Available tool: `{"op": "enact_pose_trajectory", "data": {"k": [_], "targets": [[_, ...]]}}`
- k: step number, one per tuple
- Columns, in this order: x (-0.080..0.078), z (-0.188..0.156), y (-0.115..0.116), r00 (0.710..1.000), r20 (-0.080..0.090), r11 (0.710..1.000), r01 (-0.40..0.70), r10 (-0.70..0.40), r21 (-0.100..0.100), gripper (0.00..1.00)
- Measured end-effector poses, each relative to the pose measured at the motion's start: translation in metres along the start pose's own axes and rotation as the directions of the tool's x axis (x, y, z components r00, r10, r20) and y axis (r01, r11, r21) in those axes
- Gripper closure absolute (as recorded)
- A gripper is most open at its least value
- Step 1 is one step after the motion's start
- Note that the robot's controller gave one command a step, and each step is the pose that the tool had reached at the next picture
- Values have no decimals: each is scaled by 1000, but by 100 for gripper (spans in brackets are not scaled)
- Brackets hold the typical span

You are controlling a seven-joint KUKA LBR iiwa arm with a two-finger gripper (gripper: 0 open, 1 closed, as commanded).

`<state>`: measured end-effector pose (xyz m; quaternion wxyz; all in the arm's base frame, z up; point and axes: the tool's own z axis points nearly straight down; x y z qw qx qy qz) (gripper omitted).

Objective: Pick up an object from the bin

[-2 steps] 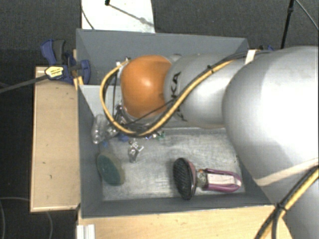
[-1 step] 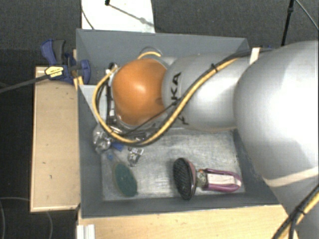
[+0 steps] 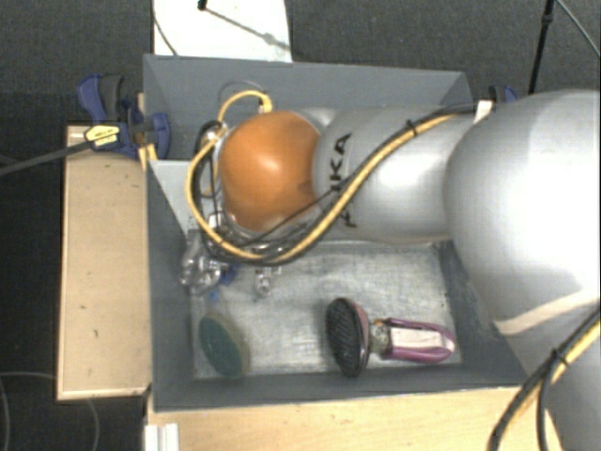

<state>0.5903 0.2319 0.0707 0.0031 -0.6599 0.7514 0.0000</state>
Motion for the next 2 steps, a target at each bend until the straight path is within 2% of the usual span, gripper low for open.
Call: {"op": "enact_pose_trajectory", "data": {"k": [1,2], "targets": [[-1,-1,0,1000,0,1000,-4,4,-1,100],[24,-36,17,996,-1,996,90,-90,1,100]]}}
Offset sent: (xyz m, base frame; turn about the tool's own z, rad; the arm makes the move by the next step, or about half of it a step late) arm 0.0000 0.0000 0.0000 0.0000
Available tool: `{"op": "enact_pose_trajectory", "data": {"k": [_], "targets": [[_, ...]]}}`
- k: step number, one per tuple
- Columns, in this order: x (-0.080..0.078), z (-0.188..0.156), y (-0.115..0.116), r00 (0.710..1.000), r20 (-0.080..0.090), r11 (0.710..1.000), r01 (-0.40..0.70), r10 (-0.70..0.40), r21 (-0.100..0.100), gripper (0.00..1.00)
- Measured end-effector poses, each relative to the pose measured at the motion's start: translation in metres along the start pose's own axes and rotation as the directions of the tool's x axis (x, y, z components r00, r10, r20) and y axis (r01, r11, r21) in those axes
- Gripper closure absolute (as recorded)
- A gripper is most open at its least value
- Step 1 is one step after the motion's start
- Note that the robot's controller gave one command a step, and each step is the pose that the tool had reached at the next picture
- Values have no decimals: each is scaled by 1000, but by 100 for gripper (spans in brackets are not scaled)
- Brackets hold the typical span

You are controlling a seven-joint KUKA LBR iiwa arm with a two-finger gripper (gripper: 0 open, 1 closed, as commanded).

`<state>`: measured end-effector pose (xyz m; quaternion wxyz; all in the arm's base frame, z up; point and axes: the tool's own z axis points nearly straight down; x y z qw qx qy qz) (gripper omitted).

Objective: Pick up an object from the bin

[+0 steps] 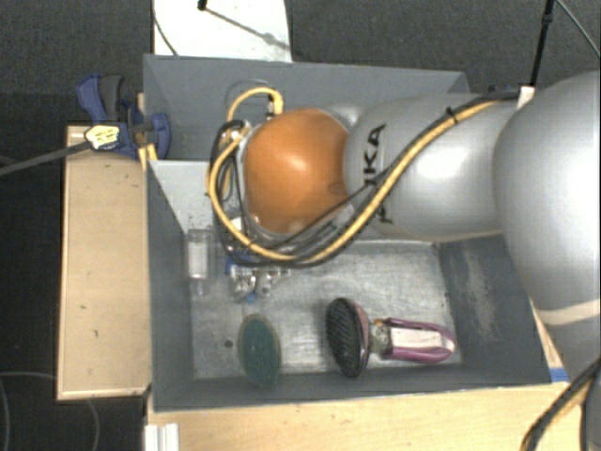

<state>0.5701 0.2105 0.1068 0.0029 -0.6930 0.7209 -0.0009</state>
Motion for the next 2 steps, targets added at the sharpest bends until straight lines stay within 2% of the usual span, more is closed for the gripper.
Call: {"op": "enact_pose_trajectory", "data": {"k": [1,2], "targets": [[-1,1,0,1000,0,1000,-4,4,-2,100],[6,-124,-13,1000,3,1000,-27,27,5,100]]}}
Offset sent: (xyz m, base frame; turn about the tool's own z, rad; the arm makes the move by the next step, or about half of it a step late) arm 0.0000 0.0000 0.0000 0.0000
